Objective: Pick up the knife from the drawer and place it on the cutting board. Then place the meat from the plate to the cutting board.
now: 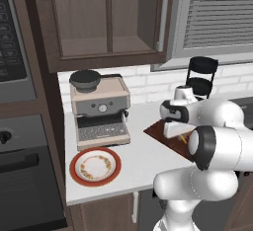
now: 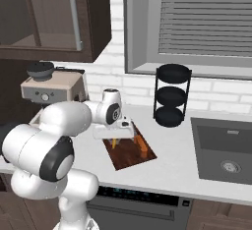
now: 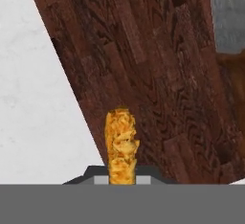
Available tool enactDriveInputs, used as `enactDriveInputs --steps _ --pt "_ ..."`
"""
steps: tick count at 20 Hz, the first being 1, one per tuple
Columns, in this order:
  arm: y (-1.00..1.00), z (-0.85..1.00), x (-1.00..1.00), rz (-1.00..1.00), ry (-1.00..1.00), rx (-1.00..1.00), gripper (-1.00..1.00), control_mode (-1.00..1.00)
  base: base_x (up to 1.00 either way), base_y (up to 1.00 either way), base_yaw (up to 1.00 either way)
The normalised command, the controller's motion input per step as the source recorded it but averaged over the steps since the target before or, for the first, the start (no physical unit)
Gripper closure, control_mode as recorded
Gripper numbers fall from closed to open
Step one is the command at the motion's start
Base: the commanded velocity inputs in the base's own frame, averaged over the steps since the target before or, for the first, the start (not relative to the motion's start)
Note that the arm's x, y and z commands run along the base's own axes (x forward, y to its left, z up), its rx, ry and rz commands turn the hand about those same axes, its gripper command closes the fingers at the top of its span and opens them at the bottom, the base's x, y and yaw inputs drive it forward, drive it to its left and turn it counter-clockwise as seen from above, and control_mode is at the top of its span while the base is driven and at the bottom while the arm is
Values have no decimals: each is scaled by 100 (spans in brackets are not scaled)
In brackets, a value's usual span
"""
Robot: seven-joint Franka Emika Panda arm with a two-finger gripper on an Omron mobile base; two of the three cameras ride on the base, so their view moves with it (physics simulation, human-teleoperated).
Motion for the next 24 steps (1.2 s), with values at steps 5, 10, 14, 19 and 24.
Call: enactDriveInputs --steps 5,10,14,19,24 --pt "0 -40 10 4 0 -2 100 -100 0 0 0" --pt "0 -31 19 4 0 -1 100 -100 0 0 0" --pt "0 -6 17 3 -1 0 100 -100 0 0 0" --pt "-3 -2 28 3 0 0 100 -100 0 0 0" --pt "-2 -1 20 3 0 0 -100 -100 0 0 0"
